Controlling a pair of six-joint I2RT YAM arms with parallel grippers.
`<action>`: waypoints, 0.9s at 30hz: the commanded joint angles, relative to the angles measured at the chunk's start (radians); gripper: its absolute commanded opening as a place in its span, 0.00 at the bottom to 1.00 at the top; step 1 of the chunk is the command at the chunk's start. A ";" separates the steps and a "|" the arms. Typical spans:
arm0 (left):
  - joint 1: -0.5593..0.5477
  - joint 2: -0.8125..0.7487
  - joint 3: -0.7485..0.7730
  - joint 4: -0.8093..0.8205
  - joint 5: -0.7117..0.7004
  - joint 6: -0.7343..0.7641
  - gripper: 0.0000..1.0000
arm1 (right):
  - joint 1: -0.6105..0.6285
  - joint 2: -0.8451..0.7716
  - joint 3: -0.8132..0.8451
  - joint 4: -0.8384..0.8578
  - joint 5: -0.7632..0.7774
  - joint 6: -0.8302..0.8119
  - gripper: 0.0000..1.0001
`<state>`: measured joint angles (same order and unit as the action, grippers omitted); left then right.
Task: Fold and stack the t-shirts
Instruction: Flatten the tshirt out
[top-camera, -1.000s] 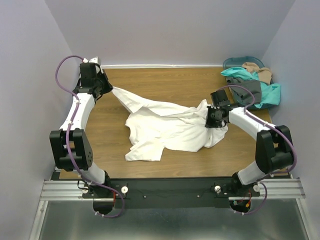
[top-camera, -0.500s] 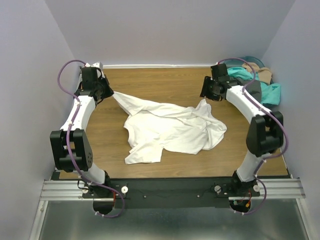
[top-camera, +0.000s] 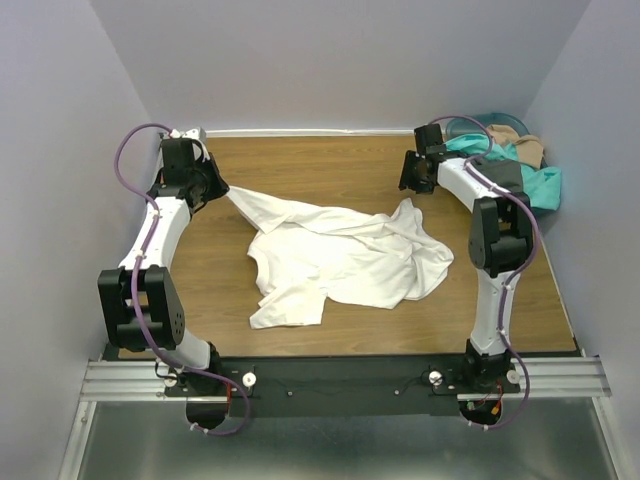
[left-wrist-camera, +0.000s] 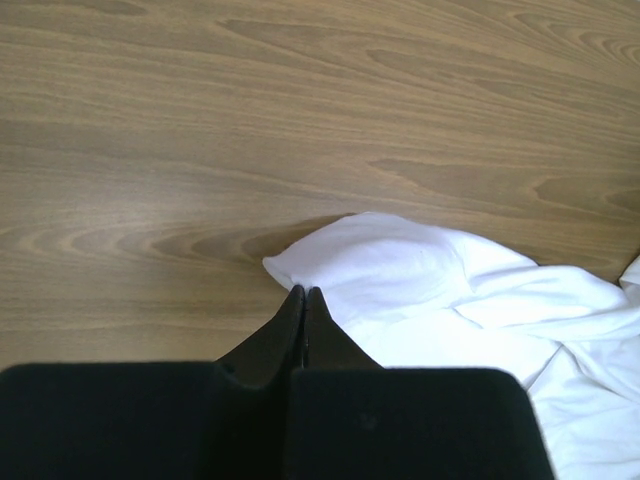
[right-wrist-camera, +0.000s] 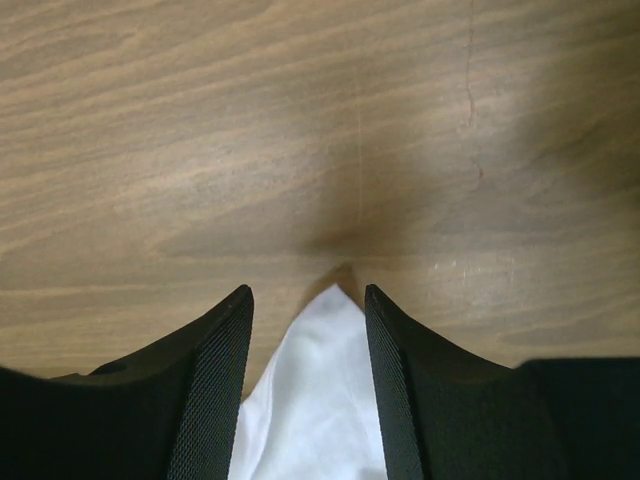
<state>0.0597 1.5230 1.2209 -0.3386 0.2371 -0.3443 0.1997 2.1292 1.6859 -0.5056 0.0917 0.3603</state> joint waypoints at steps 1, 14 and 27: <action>0.009 -0.034 -0.020 0.003 0.027 0.004 0.00 | -0.006 0.063 0.049 0.022 0.011 -0.026 0.54; 0.009 -0.012 0.002 0.001 0.027 0.010 0.00 | -0.008 0.074 -0.017 0.021 -0.001 -0.018 0.52; 0.009 -0.007 0.006 -0.004 0.028 0.011 0.00 | -0.006 0.068 -0.045 0.021 -0.037 0.000 0.10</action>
<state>0.0597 1.5230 1.2057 -0.3397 0.2413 -0.3424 0.1959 2.1944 1.6669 -0.4847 0.0753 0.3546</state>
